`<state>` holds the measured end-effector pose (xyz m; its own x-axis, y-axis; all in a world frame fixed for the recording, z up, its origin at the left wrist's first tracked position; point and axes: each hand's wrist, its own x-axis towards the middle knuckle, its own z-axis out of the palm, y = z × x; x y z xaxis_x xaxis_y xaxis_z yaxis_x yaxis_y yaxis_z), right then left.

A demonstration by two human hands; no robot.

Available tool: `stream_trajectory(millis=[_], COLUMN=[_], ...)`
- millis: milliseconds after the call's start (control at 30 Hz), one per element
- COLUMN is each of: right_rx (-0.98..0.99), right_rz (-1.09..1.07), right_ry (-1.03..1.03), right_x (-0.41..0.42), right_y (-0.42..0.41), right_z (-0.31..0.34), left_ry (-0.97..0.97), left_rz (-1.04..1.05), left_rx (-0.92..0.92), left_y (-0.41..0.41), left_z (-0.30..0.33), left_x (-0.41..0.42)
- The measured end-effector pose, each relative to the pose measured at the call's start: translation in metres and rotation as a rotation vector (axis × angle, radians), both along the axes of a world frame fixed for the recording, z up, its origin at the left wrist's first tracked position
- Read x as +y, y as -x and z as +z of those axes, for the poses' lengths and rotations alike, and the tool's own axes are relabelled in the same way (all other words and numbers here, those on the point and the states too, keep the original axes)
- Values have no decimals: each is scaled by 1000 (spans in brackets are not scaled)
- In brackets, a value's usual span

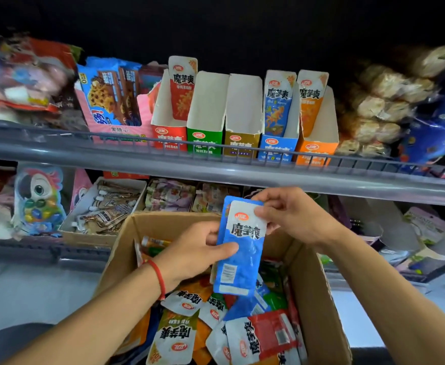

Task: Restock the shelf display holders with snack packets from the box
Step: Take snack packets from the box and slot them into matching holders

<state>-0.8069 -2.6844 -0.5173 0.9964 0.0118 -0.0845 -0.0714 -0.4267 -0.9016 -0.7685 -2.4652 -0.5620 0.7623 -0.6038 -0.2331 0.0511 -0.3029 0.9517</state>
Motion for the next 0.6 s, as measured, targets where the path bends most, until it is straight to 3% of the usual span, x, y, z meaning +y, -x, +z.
stream_trajectory(millis=[100,200,433,500,600], right_rx=[40,85,18,-57,-385], right_rz=[-62,-71,-242,-268,-328], right_ry=[-100,-43,60,87,178], right_x=[3,7,1,-1,-1], right_y=[3,6,9,11,18], right_z=[4,4,19,23,30], left_ry=[91,159,81,65,76], left_rz=[126,251,404,432,466], left_rx=[41,70,-31,-18,91], left_y=[2,3,-4,-5,-7], left_z=[0,2,4,6,5], left_x=[-1,0,4,7,10])
